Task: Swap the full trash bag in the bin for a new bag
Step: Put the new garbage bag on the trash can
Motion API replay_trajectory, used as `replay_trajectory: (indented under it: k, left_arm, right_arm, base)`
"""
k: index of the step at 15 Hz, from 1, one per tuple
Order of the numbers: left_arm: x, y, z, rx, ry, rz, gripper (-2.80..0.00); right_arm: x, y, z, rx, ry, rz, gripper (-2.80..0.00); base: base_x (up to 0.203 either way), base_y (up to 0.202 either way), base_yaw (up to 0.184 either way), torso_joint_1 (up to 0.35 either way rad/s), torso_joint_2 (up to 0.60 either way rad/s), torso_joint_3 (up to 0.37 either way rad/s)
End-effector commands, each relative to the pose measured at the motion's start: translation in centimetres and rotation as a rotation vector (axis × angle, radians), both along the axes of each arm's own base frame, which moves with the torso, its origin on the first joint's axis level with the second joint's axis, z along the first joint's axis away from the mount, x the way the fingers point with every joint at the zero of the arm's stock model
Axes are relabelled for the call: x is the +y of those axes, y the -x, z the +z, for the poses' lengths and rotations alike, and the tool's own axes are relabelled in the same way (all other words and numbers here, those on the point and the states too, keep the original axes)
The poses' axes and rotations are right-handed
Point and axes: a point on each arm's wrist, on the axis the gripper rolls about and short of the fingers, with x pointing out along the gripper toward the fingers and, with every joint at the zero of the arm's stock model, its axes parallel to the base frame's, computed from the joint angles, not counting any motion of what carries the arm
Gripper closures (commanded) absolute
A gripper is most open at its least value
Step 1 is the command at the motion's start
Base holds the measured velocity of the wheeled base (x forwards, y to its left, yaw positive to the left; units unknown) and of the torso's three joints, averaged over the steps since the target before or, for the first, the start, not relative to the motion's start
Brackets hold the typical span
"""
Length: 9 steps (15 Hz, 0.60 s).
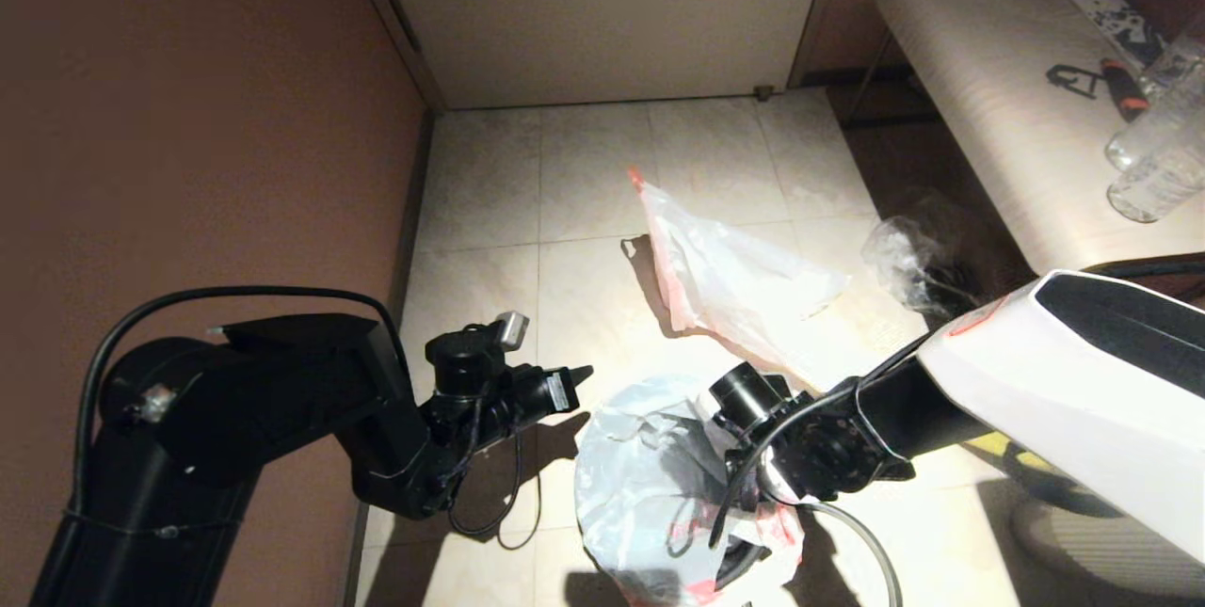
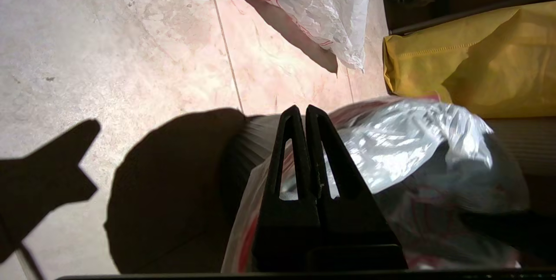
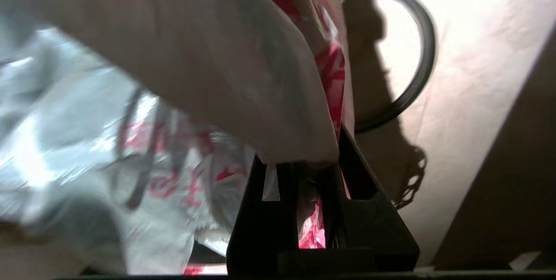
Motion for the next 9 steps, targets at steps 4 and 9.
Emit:
replay_trajectory:
  k: [4,9]
  left_arm:
    - [0.0,-0.1,0.0,-0.002,0.003,0.001,0.00]
    - [0.0,-0.1,0.0,-0.005,0.004,0.001,0.00]
  right_arm:
    - [0.3,0.8,-1.2,0.103,-0.069,0.041,0.00]
    - [0.4,-1.6,-2.8,0.074,-0.215,0.095,0.00]
  base:
    - [0.000,0.000,0.000,0.000,0.00,0.000]
    - [0.000,0.000,0.000,0.000,0.00,0.000]
